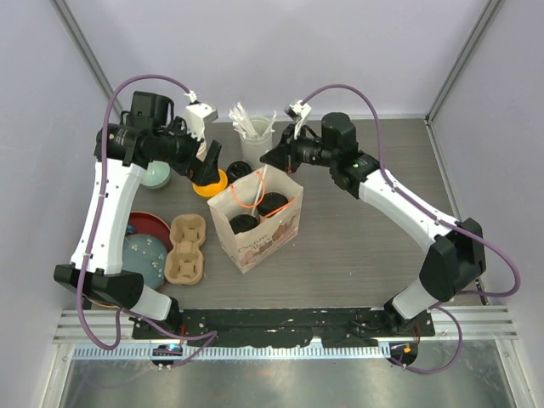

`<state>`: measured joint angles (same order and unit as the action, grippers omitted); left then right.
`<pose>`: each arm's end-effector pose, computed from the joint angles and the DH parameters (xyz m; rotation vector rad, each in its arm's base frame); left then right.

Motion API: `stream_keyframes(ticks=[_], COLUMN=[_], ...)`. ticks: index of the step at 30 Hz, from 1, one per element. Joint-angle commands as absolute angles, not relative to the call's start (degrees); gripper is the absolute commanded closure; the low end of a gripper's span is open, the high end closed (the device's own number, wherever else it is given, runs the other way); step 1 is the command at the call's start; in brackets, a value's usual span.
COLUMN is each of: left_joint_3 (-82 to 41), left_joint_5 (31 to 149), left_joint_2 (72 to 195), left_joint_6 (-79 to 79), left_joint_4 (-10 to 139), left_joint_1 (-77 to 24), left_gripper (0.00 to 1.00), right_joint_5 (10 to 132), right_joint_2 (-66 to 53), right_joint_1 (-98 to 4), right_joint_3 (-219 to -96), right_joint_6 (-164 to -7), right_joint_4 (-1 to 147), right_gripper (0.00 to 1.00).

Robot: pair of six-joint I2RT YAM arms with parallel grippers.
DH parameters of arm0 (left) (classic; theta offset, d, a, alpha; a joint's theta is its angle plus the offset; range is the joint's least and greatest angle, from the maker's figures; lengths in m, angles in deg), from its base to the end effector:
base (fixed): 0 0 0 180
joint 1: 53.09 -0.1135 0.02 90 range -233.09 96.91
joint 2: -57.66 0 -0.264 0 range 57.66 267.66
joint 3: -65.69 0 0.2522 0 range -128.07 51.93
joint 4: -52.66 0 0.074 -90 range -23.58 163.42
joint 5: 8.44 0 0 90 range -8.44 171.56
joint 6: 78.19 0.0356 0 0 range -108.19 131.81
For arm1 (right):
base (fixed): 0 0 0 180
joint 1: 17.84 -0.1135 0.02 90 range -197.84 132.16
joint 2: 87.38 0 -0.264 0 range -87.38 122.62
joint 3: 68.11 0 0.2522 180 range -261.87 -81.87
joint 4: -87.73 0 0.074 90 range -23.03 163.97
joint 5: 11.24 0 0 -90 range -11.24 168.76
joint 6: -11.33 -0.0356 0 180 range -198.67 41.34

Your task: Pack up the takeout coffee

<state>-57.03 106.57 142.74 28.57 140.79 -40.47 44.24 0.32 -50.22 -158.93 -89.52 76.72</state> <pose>0.2550 -0.0725 0.4486 0.7918 2.2682 -0.4997 0.2962 0.2117 0.3768 -0.7880 1.6224 1.0615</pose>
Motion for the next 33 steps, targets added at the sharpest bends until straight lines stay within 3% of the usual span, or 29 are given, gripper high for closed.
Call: stream_keyframes(ticks=[1,4,5,8,11,16,19,20,23,28,33], left_joint_3=[-57.2,-57.1,-57.1,-57.2,-58.4,-63.1,-66.0,-66.6,-70.9,-88.0,-94.2], left_joint_5=[106.7,106.8,106.6,106.4,105.7,104.0,103.1,102.8,101.9,95.6,88.2], left_joint_2=[142.0,142.3,142.2,142.6,143.7,148.3,152.2,153.4,159.8,173.5,181.5], left_joint_6=[28.9,29.0,28.9,28.7,28.0,22.8,18.2,14.5,9.4,5.8,6.9], left_joint_4=[139.3,139.1,139.1,138.5,137.2,130.5,122.4,118.5,113.5,113.4,109.6], left_joint_1=[-40.7,-40.7,-40.7,-40.7,-40.7,-40.7,-40.7,-40.5,-39.7,-37.5,-35.1], left_gripper=[0.03,0.03,0.03,0.03,0.03,0.07,0.24,0.36,0.48,0.51,0.52], right_joint_5=[43.3,43.1,43.1,43.1,44.0,44.7,49.7,54.2,59.6,62.7,63.4], right_joint_2=[2.3,3.1,2.7,1.3,0.2,-4.0,-6.8,-7.3,-8.3,-7.8,-7.0], right_joint_1=[-51.6,-52.0,-52.0,-52.0,-51.9,-51.9,-51.9,-51.9,-50.6,-49.2,-48.7], right_joint_3=[-163.6,-164.2,-164.5,-166.6,-172.0,-178.3,-177.1,-176.4,-173.9,-171.5,-170.1], right_joint_6=[-83.9,-82.7,-82.4,-81.7,-80.8,-80.3,-79.9,-79.5,-79.0,-79.2,-79.5], right_joint_4=[70.8,69.5,69.2,67.9,64.5,63.5,65.0,65.1,65.1,63.3,61.7], right_gripper=[0.94,0.76,0.64,0.40,0.29,0.26,0.26,0.26,0.29,0.29,0.30])
